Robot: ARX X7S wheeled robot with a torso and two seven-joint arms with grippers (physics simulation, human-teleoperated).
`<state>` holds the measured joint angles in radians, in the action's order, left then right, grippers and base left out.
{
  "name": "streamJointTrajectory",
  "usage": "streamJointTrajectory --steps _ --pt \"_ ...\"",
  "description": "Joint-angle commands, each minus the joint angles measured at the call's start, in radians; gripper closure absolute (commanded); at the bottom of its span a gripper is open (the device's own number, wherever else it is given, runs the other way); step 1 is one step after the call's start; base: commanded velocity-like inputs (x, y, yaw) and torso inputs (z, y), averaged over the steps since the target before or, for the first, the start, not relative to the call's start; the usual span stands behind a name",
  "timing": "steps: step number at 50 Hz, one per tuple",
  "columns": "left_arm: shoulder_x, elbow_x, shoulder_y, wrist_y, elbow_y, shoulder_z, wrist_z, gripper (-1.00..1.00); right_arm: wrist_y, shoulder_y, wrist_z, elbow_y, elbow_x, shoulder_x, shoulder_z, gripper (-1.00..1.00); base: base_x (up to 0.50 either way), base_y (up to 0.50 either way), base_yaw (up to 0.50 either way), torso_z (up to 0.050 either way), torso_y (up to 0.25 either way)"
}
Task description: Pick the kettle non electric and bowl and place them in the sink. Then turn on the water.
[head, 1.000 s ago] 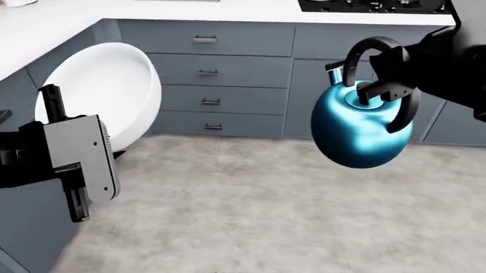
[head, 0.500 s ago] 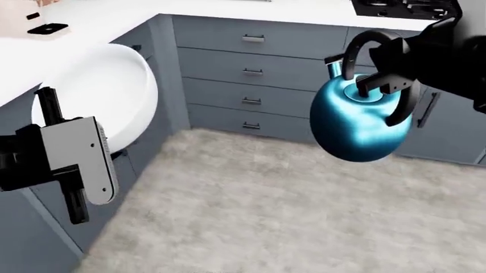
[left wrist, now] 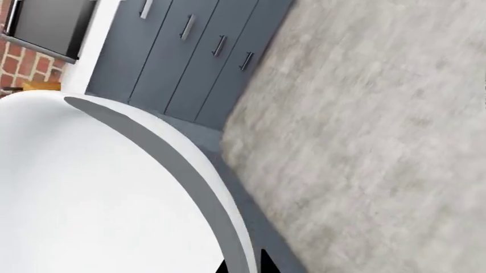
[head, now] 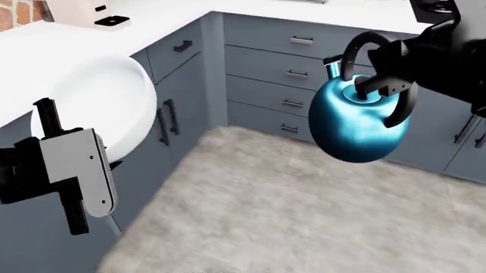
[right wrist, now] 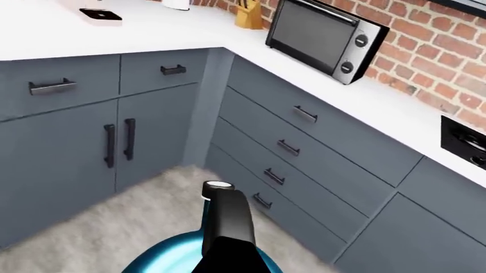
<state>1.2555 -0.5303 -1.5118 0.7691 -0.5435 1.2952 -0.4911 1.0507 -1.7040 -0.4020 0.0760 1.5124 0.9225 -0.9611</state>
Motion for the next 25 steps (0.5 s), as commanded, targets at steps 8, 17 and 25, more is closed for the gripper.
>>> streamJointTrajectory --steps 8,17,25 --pt "0.015 -0.032 0.004 -0.009 0.003 -0.03 0.05 1.0 -0.019 0.011 -0.02 0.016 -0.044 0.009 0.022 1.0 0.0 0.0 0.5 0.0 0.001" --pt "0.015 -0.02 0.006 -0.02 0.009 -0.027 0.038 1.0 -0.019 0.016 -0.023 0.006 -0.052 -0.001 0.016 1.0 0.0 0.0 0.5 0.001 0.001" --pt "0.017 -0.02 0.009 -0.024 0.007 -0.028 0.038 1.0 -0.023 0.025 -0.026 0.013 -0.047 0.004 0.017 1.0 0.0 0.0 0.5 0.0 0.003"
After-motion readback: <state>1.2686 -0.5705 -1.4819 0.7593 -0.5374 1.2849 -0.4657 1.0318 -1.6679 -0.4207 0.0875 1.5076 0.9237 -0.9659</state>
